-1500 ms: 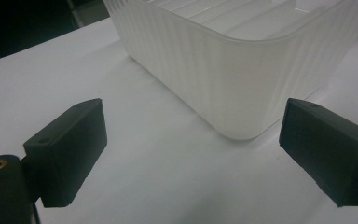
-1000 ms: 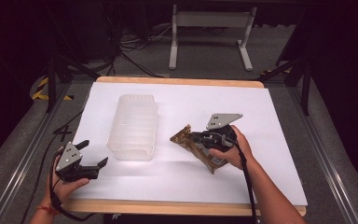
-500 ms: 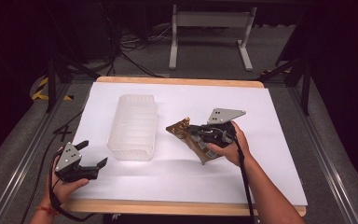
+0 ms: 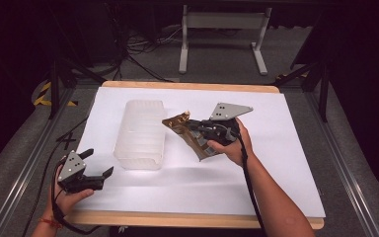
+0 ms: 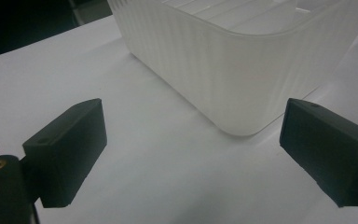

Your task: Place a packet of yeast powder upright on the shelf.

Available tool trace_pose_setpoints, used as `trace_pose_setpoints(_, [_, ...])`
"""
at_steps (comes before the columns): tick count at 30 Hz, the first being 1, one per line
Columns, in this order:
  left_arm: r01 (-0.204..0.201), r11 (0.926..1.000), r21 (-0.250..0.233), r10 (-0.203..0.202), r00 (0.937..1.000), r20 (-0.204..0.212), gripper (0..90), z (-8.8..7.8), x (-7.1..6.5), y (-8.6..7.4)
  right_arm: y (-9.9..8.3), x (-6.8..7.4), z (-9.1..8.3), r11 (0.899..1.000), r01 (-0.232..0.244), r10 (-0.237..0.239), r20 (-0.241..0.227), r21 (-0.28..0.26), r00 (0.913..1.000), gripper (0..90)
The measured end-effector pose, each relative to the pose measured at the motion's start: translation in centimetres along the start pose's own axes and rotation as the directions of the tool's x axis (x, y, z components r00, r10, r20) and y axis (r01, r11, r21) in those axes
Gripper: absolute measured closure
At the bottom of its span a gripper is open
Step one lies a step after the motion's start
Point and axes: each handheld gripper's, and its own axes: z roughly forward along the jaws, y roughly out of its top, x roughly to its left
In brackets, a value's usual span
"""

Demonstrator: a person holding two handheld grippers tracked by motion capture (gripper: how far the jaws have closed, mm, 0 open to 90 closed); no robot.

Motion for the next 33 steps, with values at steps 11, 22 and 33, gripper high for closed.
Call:
trace_pose_setpoints(11, [0.005,1.0,-0.005,-0.005,1.0,0.0,8.2,-0.2,-0.1,0.0,2.5,0.4,3.1,0.997,0.004,-0.005,-0.021,-0.078,0.9998,88.1])
trace_pose_setpoints(22, [0.009,0.9999,-0.014,-0.009,1.0,0.003,8.2,-0.4,0.0,0.0,4.2,1.6,7.1,0.995,0.016,-0.022,-0.062,-0.097,0.9979,88.2])
trace_pose_setpoints(33, [0.013,0.9998,-0.014,-0.013,0.9999,0.005,8.3,-0.6,0.0,-0.2,5.3,2.7,10.6,0.995,0.024,-0.035,-0.106,-0.098,0.9938,88.2])
